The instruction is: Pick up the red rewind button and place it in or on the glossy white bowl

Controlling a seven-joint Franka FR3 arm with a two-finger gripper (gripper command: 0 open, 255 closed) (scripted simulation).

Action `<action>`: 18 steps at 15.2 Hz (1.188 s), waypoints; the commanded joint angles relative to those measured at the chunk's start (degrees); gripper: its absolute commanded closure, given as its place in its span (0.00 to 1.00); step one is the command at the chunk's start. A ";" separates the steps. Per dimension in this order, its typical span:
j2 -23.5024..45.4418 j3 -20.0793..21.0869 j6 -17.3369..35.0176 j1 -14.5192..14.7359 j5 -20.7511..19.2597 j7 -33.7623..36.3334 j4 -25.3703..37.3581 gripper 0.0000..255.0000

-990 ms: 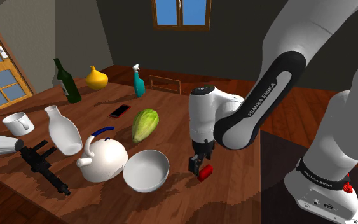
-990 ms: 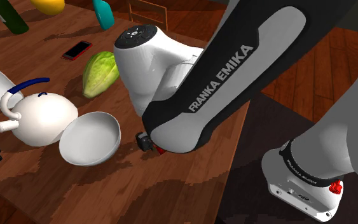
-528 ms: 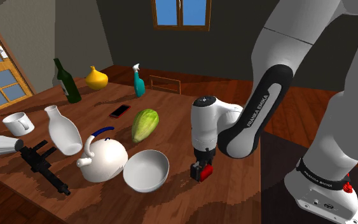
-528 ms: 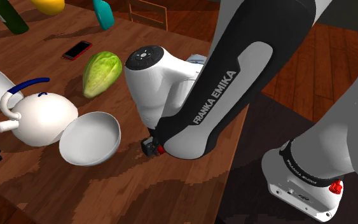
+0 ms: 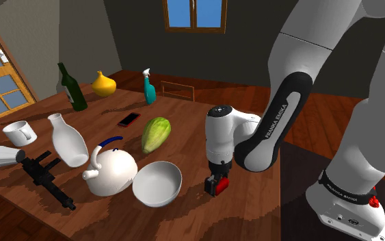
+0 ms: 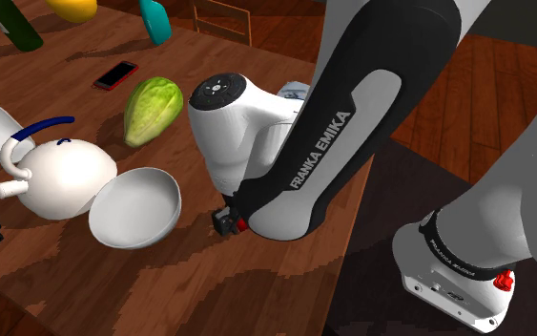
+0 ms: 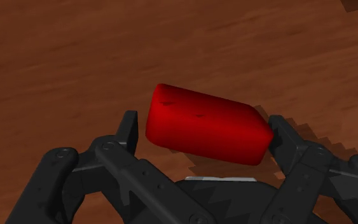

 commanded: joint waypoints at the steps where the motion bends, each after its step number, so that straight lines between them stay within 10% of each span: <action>1: 0.00 0.00 0.00 0.00 0.00 0.00 0.00 1.00; 18: -8.40 2.50 -7.37 -0.95 7.28 -5.01 -0.49 1.00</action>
